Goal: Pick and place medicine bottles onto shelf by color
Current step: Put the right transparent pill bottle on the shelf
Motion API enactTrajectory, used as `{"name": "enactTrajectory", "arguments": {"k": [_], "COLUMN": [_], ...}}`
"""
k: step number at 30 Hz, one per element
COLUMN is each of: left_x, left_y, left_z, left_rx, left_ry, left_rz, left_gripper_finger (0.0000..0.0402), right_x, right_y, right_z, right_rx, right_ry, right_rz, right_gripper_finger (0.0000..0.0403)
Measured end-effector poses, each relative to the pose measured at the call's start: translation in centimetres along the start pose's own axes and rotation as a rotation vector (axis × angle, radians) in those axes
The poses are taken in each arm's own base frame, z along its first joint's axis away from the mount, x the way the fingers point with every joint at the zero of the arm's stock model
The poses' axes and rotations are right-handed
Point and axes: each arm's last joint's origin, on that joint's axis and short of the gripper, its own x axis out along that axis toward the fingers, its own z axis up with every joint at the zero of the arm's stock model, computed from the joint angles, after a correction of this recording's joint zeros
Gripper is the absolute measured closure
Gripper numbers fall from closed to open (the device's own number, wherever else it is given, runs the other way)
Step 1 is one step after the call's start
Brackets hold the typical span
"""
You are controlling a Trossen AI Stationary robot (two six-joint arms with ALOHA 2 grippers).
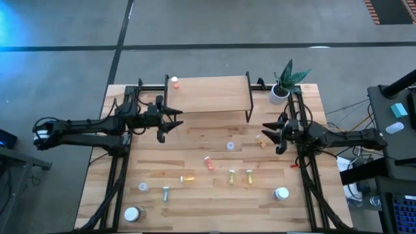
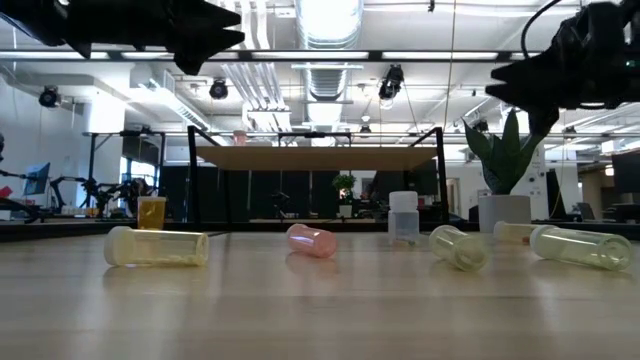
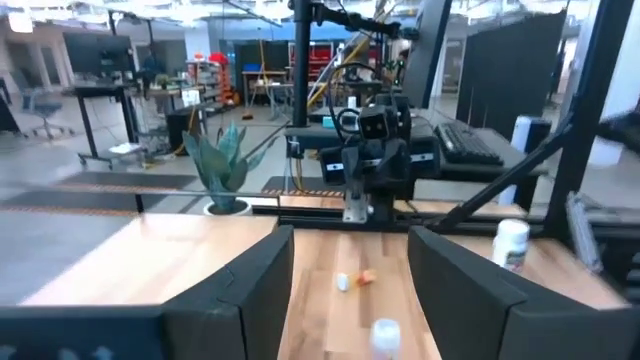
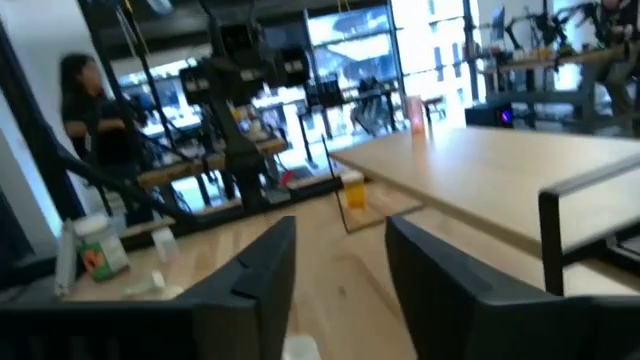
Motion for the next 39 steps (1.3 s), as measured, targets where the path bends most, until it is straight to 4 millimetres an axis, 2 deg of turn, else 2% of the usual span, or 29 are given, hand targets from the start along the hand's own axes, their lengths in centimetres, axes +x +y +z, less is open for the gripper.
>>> {"name": "enactTrajectory", "arguments": {"k": [14,20,24,29,34,39], "left_x": [0.4,0.6,0.6,0.5,0.6,0.6], "left_y": [0.3,0.3,0.3,0.3,0.3,0.3], "left_z": [0.4,0.2,0.2,0.2,0.2,0.2], "left_rx": [0.026,0.023,0.017,0.014,0.012,0.012], "left_ry": [0.0,0.012,0.01,0.008,0.01,0.01], "left_rz": [0.077,0.077,0.077,0.077,0.073,0.071], "left_gripper_finger": [0.022,0.022,0.022,0.022,0.022,0.022], "right_x": [2.0,4.2,6.0,8.0,9.5,10.2], "right_y": [0.3,1.7,2.7,3.7,4.6,4.5], "right_z": [-2.1,-0.3,-0.1,-1.6,-3.2,-5.0], "right_rx": [0.048,-0.064,-0.123,-0.14,-0.147,-0.149], "right_ry": [0.238,0.291,0.441,0.57,0.509,0.455], "right_rz": [0.006,0.054,0.053,0.058,0.106,0.097], "right_gripper_finger": [0.0131,0.0131,0.014,0.0144,0.0145,0.0145]}}
